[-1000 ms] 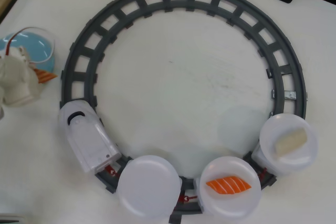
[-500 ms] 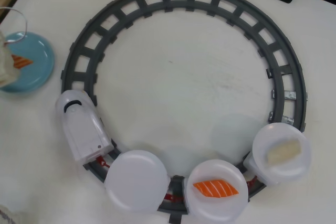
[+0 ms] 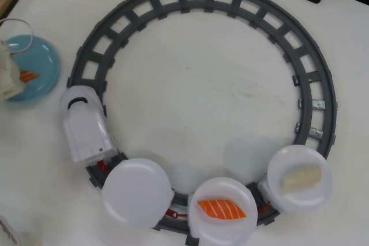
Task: Pick up the sushi from the Shinkansen and put it on the blue dish
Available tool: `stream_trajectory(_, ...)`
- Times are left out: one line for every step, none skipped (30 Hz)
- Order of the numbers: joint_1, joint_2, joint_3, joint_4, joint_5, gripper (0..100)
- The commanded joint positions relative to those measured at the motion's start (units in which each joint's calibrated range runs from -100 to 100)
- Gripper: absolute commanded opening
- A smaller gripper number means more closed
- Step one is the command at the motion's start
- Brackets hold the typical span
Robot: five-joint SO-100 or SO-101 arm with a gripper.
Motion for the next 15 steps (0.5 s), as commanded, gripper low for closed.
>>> stream_trajectory(0.1,-0.2,-3.7,-0.6,0.1,8)
stream_trajectory(0.0,-0.1,-3.7,-0.6,0.2,8)
stream_trajectory(-0.1,0.0,-3.8,-1.0,0.2,8)
stream_trajectory(-0.5,0.2,-3.8,-1.1,0.2,8)
stream_trajectory(-0.6,0.4,-3.7,-1.4,0.2,8)
stream_trajectory(-0.6,0.7,-3.7,-1.4,0.2,9)
stream_trajectory(-0.6,0.8,-3.7,-1.4,0.2,10)
stream_trajectory(-1.0,0.9,-3.7,-1.4,0.2,12)
stream_trajectory(-1.3,0.9,-3.8,-1.4,0.2,15)
stream_trajectory(-1.4,1.0,-3.8,-1.4,0.2,16)
stream_trajectory(-1.5,1.0,-3.8,-1.4,0.2,18)
stream_trajectory(-1.6,1.0,-3.8,-1.4,0.2,18)
stream_trajectory(-1.8,0.9,-3.8,-1.4,0.2,18)
stream_trajectory(-2.1,0.9,-3.8,-1.4,0.2,18)
stream_trajectory(-2.1,0.9,-3.8,-1.3,0.2,18)
